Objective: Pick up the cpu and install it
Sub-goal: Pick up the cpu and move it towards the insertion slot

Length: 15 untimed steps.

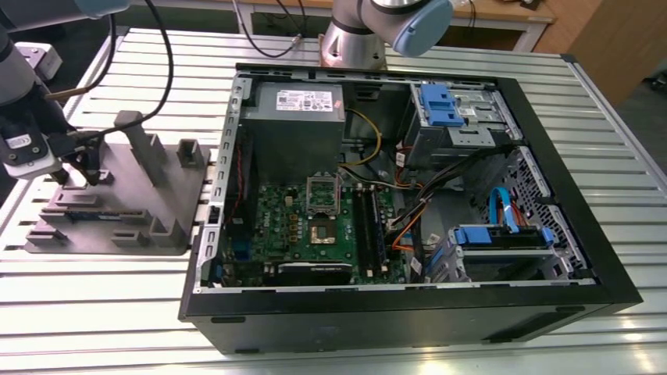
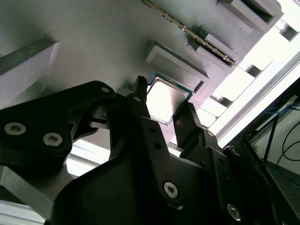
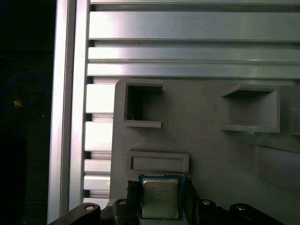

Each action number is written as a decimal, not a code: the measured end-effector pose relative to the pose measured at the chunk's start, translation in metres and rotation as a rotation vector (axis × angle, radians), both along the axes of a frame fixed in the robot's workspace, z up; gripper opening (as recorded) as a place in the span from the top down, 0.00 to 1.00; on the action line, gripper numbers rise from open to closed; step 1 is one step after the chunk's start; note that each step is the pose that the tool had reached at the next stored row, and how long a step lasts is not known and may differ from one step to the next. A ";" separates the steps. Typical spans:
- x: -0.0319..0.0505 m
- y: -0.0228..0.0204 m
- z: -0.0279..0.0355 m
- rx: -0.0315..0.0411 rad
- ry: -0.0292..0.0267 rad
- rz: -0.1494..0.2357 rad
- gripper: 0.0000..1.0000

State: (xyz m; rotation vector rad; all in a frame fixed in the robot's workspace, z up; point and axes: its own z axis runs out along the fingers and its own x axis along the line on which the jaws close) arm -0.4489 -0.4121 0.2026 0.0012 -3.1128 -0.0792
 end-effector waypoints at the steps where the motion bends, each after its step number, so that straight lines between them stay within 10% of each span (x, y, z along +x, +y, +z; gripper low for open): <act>1: 0.0000 0.0000 0.0002 0.0000 -0.0001 0.000 0.53; 15: 0.0000 0.0000 0.0058 0.0000 0.0000 0.000 0.53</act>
